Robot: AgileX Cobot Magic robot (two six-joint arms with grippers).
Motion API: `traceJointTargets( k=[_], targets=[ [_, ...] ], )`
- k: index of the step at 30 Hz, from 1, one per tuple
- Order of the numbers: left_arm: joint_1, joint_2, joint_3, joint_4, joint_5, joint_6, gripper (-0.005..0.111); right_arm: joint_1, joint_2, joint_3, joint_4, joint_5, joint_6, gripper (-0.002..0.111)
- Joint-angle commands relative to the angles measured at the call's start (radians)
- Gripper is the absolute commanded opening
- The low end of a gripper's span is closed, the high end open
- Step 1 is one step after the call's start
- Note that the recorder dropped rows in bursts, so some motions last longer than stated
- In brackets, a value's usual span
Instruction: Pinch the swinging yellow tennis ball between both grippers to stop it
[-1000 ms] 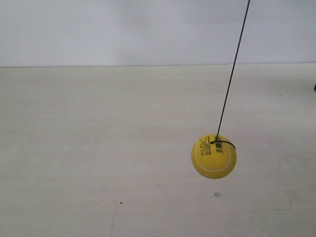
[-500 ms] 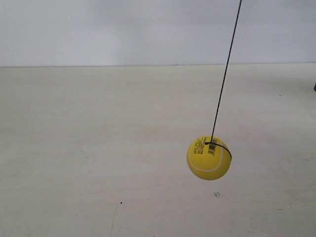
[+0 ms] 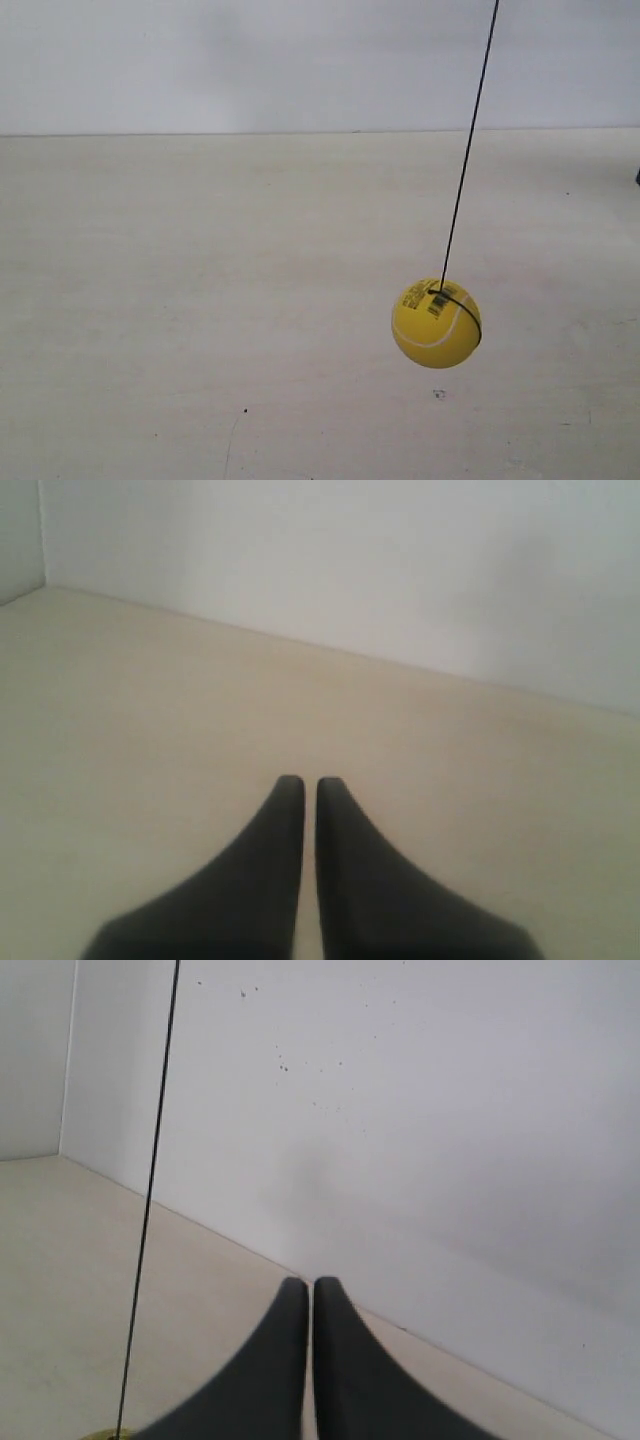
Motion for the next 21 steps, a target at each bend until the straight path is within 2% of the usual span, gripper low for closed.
traceJointTargets(
  k=[1, 15, 21],
  targets=[
    [0.002, -0.002, 0.004, 0.046, 0.05, -0.004, 0.005, 0.003, -0.001, 0.003, 0.005, -0.001, 0.003, 0.0],
    [0.002, -0.002, 0.004, 0.046, 0.05, 0.01, 0.005, 0.003, -0.001, 0.003, 0.005, -0.001, 0.006, 0.0],
    [0.002, -0.002, 0.004, 0.046, 0.05, 0.2, 0.005, 0.003, -0.001, 0.003, 0.005, -0.001, 0.006, 0.0]
  ],
)
